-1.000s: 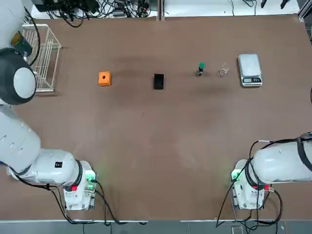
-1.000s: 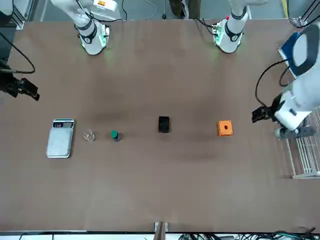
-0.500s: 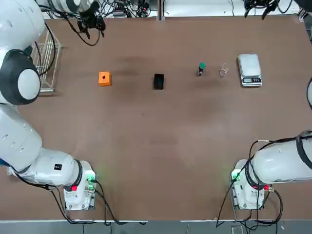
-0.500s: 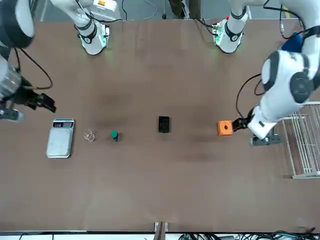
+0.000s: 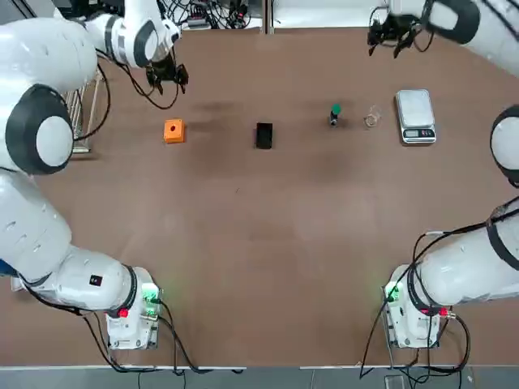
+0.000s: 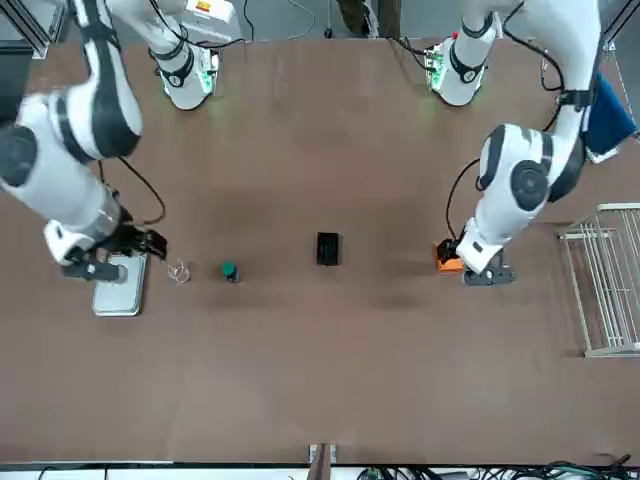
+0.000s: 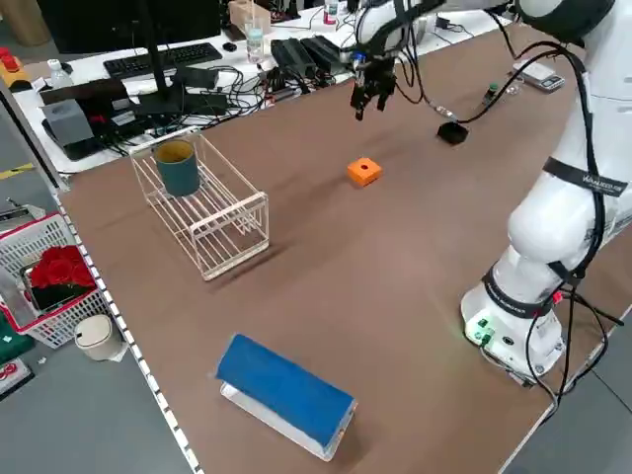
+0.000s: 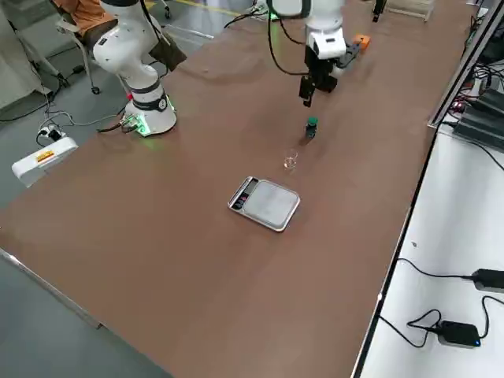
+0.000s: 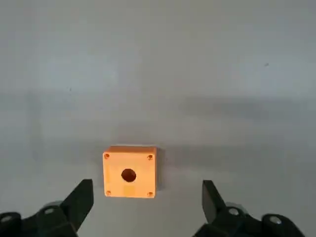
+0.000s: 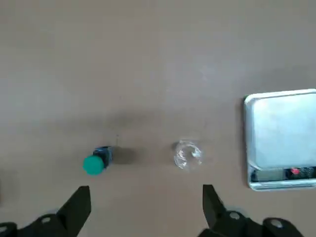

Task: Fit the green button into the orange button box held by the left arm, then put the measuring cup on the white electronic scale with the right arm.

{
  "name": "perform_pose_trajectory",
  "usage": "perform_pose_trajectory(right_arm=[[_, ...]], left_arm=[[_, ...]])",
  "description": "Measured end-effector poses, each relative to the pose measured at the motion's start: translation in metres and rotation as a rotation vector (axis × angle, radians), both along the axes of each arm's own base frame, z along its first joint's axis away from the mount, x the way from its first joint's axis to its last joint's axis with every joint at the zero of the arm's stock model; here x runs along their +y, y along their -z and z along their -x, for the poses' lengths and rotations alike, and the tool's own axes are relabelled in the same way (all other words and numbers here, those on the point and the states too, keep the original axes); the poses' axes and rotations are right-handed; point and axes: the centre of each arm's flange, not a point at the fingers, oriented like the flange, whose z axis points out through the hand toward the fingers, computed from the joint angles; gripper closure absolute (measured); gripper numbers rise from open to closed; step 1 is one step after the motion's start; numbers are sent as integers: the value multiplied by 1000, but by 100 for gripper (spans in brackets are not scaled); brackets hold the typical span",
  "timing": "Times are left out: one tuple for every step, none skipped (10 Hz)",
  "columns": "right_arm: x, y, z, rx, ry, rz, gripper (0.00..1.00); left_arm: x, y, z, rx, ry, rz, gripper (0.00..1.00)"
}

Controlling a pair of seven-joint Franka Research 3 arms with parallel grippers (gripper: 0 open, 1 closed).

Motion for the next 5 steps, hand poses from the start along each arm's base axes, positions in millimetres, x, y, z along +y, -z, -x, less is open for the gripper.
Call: perform_pose_trajectory(right_arm=[[14,22,5,7,-3,-3,0],[27,35,7,10,-1,-9,0],[41,45,8,5,-3,-18,0],[52,56,9,-6,-15,-26,0],[62,71,10,-19,-26,-34,0]], left_arm=[[6,16,2,-7,-9,-8,1],[16,30,2,-30,-24,1,0],[28,46,4,-54,-42,12,0],[38,63,9,-59,-55,18,0],[41,77,16,-52,-58,19,0]])
